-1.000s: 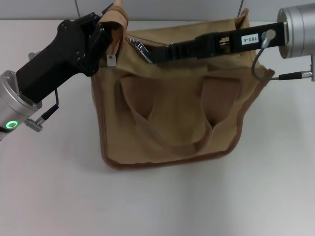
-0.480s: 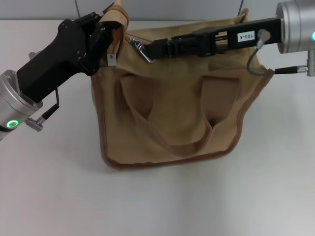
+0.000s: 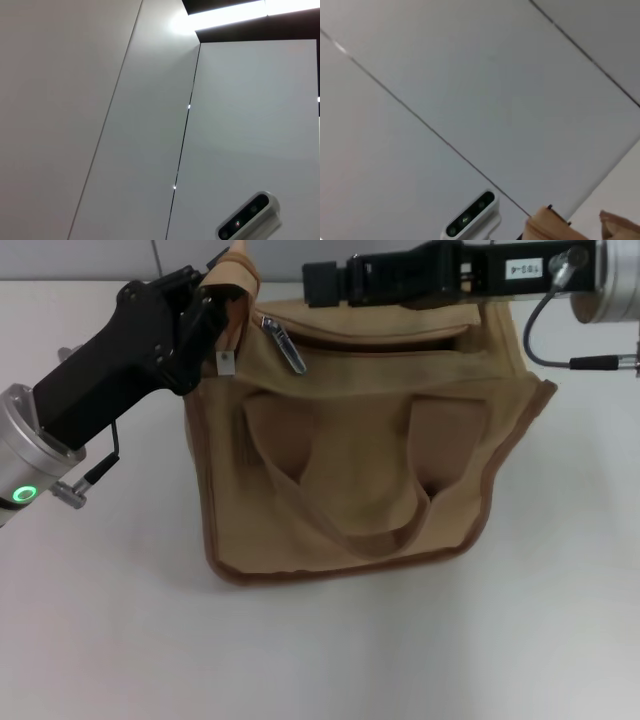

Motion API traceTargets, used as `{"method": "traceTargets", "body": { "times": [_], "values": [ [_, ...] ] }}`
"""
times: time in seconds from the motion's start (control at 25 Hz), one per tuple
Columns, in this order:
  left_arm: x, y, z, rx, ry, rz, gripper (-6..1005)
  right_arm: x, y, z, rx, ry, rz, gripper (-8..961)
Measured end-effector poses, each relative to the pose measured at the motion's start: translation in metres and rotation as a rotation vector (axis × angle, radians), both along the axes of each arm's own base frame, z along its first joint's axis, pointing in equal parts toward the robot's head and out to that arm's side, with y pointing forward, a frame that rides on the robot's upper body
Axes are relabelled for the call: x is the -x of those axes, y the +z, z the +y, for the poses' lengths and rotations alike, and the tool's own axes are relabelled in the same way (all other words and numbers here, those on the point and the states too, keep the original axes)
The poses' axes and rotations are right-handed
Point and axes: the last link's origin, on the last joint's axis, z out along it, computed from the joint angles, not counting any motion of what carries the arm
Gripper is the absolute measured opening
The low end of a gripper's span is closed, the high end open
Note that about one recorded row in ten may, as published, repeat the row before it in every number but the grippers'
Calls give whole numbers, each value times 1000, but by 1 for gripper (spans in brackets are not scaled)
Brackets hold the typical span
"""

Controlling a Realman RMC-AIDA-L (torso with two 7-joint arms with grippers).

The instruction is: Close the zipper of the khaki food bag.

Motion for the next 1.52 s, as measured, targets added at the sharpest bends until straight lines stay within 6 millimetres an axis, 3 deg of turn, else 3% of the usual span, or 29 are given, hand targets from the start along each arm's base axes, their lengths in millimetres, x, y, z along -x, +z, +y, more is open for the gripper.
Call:
{"method": "traceTargets", "body": {
  "times": [0.76,1.16,1.52],
  "values": [
    [0,-1,-1,8,-3,-3,27,-8,-16,2,38,-51,-96,466],
    [-1,-1,-1,5,-4,-3,27,-2,-24,0,11,21,-112,467],
    [0,-1,-1,4,-1,-2,27,-3,-28,4,-9,2,-132,542]
  ]
}}
